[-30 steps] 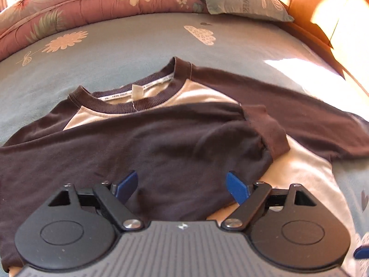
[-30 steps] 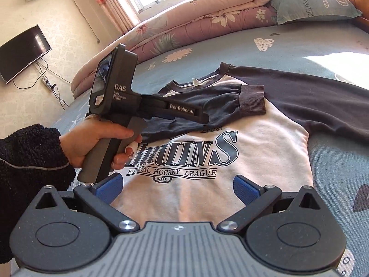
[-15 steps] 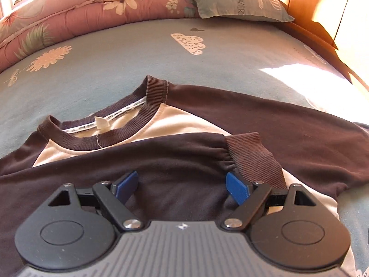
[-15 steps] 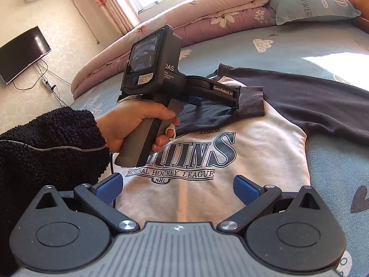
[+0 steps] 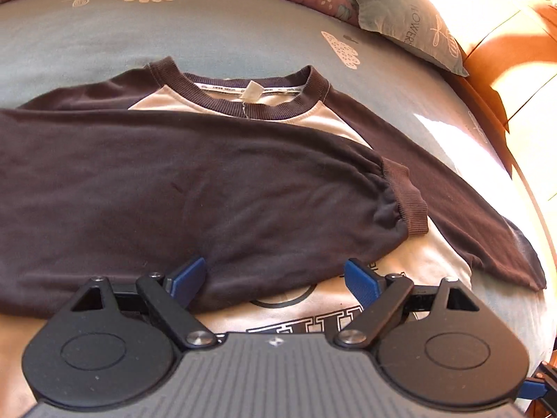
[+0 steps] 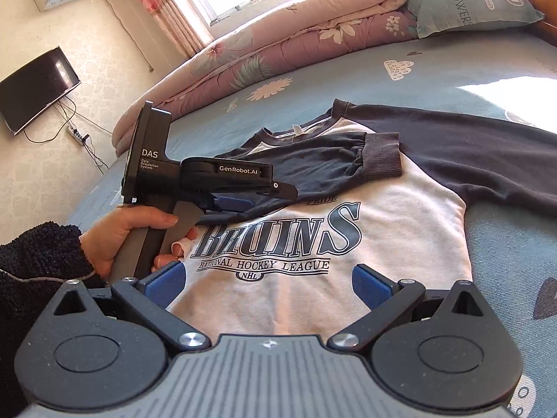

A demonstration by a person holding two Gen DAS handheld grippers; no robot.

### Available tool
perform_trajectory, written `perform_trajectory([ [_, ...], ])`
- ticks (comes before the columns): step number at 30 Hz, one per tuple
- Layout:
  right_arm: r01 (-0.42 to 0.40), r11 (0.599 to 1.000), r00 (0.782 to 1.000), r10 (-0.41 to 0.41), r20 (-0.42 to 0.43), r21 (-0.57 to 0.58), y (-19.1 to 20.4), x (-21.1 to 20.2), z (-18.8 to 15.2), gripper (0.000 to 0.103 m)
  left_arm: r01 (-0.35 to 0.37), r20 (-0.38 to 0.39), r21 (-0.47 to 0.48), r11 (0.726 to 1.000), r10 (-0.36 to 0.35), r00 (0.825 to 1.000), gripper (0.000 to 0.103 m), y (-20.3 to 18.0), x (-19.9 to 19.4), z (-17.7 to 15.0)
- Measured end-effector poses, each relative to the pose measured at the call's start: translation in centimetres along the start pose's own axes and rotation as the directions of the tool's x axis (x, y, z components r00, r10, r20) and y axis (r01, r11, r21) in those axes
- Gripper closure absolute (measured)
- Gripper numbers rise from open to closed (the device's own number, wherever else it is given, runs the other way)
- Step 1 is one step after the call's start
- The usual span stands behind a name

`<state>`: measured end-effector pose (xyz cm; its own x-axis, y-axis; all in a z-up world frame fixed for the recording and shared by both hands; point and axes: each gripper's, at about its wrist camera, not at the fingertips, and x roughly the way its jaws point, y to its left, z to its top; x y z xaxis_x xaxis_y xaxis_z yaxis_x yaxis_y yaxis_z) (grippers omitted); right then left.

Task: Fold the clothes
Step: 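Open the left gripper and lift it off the sleeve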

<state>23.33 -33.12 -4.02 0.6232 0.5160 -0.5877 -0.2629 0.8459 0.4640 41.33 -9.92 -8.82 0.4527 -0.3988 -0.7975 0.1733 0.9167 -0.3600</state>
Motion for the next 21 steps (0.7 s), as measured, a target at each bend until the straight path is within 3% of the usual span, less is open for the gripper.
perform_trajectory([
  [4,0.003,1.000,1.000,-0.003,-0.004,0.024,-0.4,0.2,0.1,0.000,-0.008,0.070,-0.038,0.999,0.011,0.997,0.016,0.9,-3.1,0.7],
  [6,0.002,0.999,1.000,-0.001,-0.004,0.033,-0.5,0.3,0.2,0.000,-0.082,0.091,-0.019,0.996,0.084,0.992,0.015,1.5,-3.8,0.6],
  [10,0.003,1.000,1.000,-0.003,-0.010,0.029,-0.3,0.6,0.2,0.000,-0.114,0.002,-0.076,0.991,0.114,0.993,0.015,4.1,-1.7,-0.5],
  [13,0.009,0.999,1.000,-0.009,-0.018,0.038,-0.5,1.1,0.3,0.000,-0.157,0.014,-0.023,0.987,0.157,0.987,0.015,3.2,-2.3,-0.6],
  [18,0.022,0.998,1.000,-0.021,-0.023,0.053,-1.0,1.3,0.5,0.000,-0.034,0.017,0.072,0.997,0.033,0.999,0.014,1.0,-5.4,-2.2],
  [21,0.031,0.998,0.999,-0.029,-0.025,0.060,-1.2,1.4,0.5,0.000,-0.050,-0.012,0.035,0.998,0.050,0.999,0.014,2.0,-5.8,-4.1],
])
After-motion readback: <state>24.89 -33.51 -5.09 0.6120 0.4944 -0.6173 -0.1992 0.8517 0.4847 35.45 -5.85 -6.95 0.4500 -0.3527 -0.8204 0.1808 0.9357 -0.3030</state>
